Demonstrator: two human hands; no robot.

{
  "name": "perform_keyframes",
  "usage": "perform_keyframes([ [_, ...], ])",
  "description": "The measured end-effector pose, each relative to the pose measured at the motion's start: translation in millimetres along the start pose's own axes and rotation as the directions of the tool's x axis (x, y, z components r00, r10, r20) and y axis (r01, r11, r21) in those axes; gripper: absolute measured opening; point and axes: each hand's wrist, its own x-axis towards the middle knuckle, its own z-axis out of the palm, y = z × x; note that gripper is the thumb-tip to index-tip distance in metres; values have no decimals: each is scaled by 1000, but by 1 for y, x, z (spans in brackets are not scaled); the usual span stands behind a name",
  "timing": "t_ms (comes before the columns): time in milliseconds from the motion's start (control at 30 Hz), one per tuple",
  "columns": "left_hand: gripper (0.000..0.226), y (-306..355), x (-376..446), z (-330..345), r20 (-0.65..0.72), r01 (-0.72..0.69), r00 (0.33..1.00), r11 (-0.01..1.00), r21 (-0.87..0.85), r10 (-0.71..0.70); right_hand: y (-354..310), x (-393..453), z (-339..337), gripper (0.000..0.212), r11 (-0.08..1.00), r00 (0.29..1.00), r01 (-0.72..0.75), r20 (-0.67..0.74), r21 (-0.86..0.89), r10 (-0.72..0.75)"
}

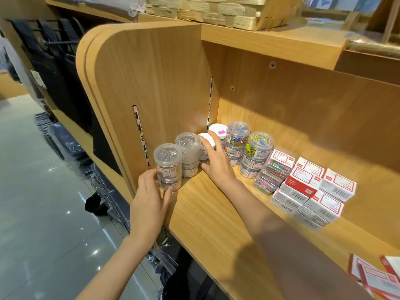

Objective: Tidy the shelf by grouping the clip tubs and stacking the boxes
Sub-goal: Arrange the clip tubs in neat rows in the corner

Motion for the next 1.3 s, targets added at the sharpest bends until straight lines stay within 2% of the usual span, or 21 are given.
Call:
perform_keyframes([
  [100, 49, 3, 0, 2, -11, 90, 996, 992, -84, -91, 2, 0, 3, 82, 998, 999, 10, -45, 55, -8],
  [200, 51, 3, 3, 1, -7, 97, 995, 991, -92, -98, 2, -2, 1, 78, 997, 998, -7, -67, 80, 12],
  [400, 53, 3, 3, 1, -1, 99, 995, 990, -97, -99, 3, -22, -2, 76, 999, 989, 5, -146, -53, -13],
  [567, 54, 3, 2, 2, 2, 101, 995, 987, -122, -101, 11, -54, -19, 77, 1000, 992, 17, -126, 23, -14],
  [700, 54, 5, 3, 5, 14, 128, 992, 979, -156, -128, 7, -63, -21, 86, 998, 993, -69, -95, 10, 70],
  [867, 53, 7, 5, 7, 24, 137, 991, 970, -198, -135, -8, -58, -16, 72, 996, 975, -84, -201, 31, 89],
  [967, 52, 6, 5, 7, 19, 130, 991, 971, -199, -129, -24, -48, -47, 66, 984, 944, 28, -329, 178, 33],
  [1033, 51, 6, 5, 8, 18, 129, 992, 973, -191, -128, -35, -25, -74, 65, 977, 890, 109, -456, 182, -14],
  [1067, 51, 6, 5, 8, 19, 133, 991, 973, -191, -132, -38, -9, -86, 66, 979, 878, 115, -478, 170, -20],
  [1100, 51, 7, 6, 8, 19, 136, 991, 972, -192, -135, -40, 8, -93, 66, 983, 885, 103, -465, 153, -20],
  [1200, 51, 8, 8, 9, 24, 140, 990, 970, -197, -138, -33, 40, -90, 67, 998, 949, 52, -312, 35, -38],
  [1300, 51, 9, 9, 11, 24, 141, 990, 971, -192, -139, -19, 49, -78, 63, 986, 985, -1, -170, -168, -28],
])
